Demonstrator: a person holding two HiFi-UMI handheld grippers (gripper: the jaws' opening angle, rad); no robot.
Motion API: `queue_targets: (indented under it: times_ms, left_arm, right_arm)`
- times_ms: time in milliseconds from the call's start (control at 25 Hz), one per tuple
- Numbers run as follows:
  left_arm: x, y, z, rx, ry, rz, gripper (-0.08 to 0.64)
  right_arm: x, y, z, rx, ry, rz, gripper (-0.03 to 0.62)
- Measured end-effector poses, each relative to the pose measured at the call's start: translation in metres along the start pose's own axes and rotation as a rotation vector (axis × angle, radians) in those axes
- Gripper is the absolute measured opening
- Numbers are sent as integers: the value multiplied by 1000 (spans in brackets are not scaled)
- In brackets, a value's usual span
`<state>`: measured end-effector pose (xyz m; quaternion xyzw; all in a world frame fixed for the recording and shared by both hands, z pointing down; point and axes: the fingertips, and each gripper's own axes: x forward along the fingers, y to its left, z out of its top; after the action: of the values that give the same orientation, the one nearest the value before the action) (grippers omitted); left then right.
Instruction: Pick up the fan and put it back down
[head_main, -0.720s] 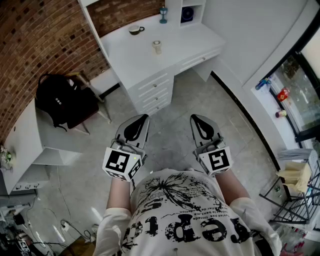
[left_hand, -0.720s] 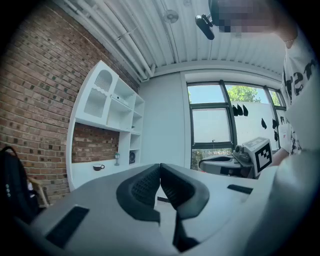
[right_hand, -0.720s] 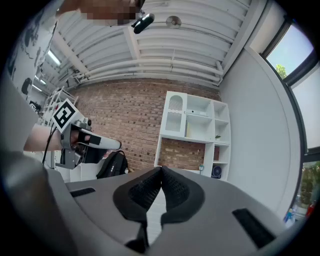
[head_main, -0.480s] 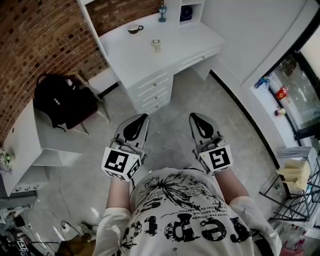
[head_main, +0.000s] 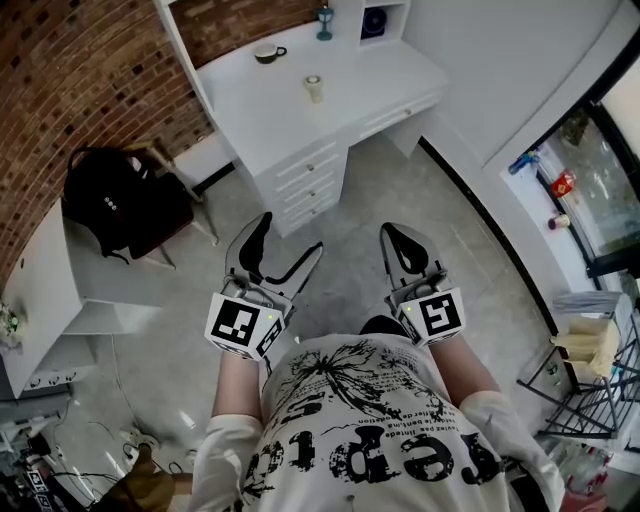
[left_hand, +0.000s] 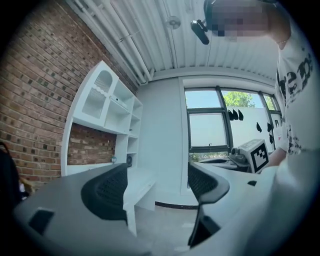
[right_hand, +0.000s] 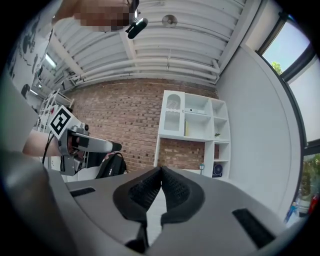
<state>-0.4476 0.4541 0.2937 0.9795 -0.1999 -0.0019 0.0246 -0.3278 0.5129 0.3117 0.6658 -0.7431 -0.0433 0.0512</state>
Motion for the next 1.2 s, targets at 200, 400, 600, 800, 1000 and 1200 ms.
queue_targets:
  times_ms: [200,400,600,800,1000,1200]
  left_arm:
    - [17,8,-15,-14,7,31,362]
    - [48,20,-25,-9,51,58,362]
    - [104,45,-34,-36,65,108,362]
    - [186,74,-31,-31,94,191,362]
    - [282,108,-22,-90,69,286,362]
    - [369,130,-27,-106,72,361,362]
  right_arm:
    - [6,-17,-17,10,20,-12,15]
    - [29,-52,-32,39,37,-12,15]
    - [73,-102,-51,35,44,48,15]
    - [135,-175,-57,18,35,137,15]
    - [203,-267,-56,51,43,209,15]
    - [253,-345,-72,19,42,294,15]
